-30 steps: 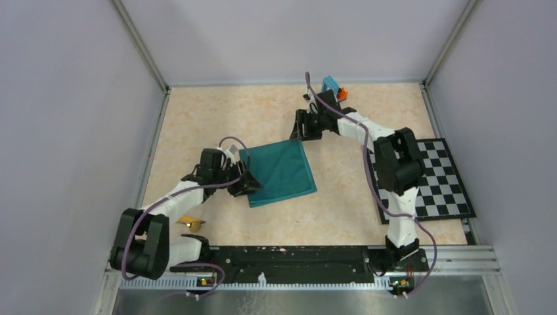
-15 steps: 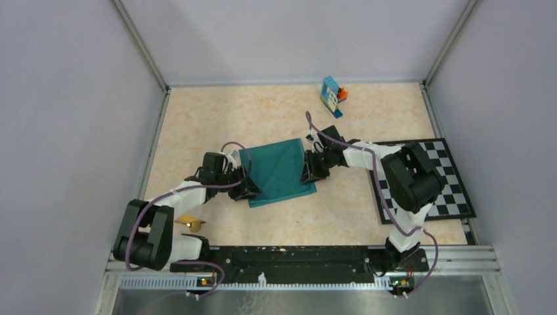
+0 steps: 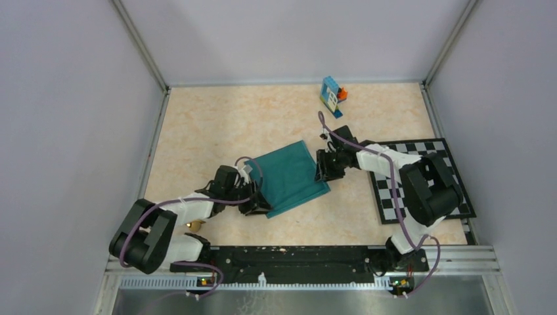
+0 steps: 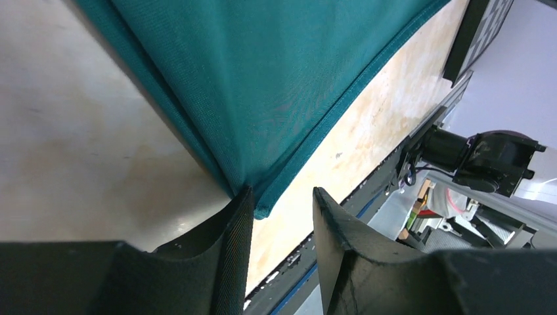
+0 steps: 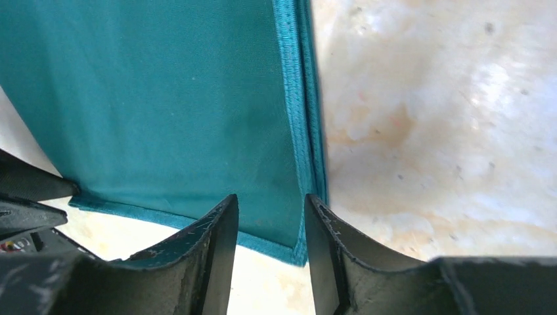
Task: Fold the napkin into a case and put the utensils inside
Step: Smooth out the square-folded napkin at the center of the board, then pick up the top corner of the square-folded napkin from the center of the board.
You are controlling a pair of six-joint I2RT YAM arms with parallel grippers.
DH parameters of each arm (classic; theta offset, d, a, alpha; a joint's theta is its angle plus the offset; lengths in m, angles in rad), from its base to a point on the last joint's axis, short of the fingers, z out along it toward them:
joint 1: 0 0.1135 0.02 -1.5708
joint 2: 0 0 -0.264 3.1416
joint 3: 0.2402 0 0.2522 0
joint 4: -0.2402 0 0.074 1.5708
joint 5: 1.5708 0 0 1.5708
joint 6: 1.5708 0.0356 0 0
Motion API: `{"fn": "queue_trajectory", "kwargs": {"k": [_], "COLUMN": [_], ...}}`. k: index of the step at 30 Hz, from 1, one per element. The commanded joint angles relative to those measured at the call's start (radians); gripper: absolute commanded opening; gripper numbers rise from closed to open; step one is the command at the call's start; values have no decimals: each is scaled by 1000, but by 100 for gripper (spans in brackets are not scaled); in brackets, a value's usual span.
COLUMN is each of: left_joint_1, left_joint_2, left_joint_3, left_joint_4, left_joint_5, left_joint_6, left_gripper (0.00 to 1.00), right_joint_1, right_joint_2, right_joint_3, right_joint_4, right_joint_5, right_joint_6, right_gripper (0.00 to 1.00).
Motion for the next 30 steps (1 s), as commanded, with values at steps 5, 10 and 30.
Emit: {"fn": "queue_trajectory", "kwargs": {"k": [5,10,30], "left_joint_1": [-59,-64,-77], "left_joint_2": [-83,-70,-9], "left_joint_3": [7,-1,-17], "left_joint_4": [-1,13,46], "left_joint_5": [-74,-57,-61], "left_joint_6": [-67,-72,-68], "left_gripper": [45,45,41], "right_joint_1": [-148,-163,-164], "right_joint_2": [-164,-149,-78], "right_joint_3": [-46,-107,-156], "right_joint_4": [-110,-53,54], "right_joint_5": [-28,-197,-260], "right_joint_6": [-50,-9,38], "right_gripper": [47,42,28]}}
